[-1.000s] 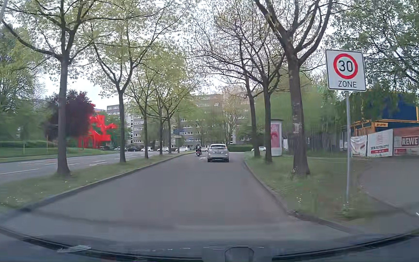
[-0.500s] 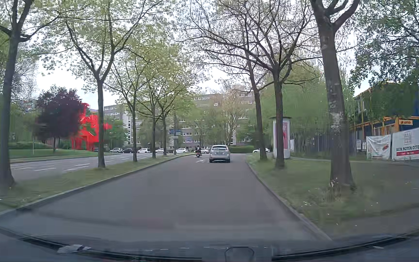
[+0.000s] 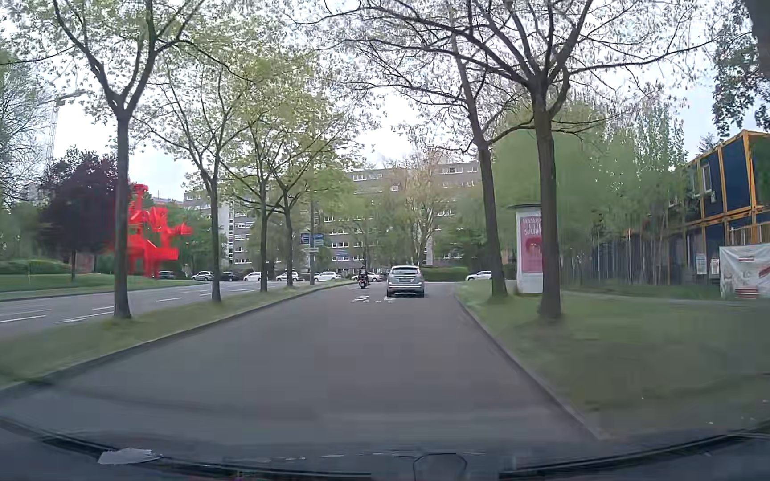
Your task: Follow the waypoints while adhering to traffic rules and regulations
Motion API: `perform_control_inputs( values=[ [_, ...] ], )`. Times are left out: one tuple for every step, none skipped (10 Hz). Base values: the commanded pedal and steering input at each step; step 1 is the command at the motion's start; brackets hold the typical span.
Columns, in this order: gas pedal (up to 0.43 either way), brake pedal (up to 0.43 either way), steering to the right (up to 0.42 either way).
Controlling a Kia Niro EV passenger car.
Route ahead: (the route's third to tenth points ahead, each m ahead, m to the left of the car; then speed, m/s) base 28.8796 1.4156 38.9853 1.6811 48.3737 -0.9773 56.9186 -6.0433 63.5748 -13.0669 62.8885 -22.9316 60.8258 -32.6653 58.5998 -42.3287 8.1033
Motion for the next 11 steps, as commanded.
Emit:
perform_control_inputs(
  values=[
    [0.197, 0.0, 0.006],
    [0.197, 0.0, 0.005],
    [0.197, 0.0, 0.006],
    [0.197, 0.0, 0.008],
    [0.189, 0.0, 0.009],
    [0.189, 0.0, 0.009],
    [0.177, 0.0, 0.009],
    [0.157, 0.0, 0.009],
    [0.157, 0.0, 0.01],
    [0.15, 0.0, 0.01],
    [0.15, 0.0, 0.01]
  ],
)
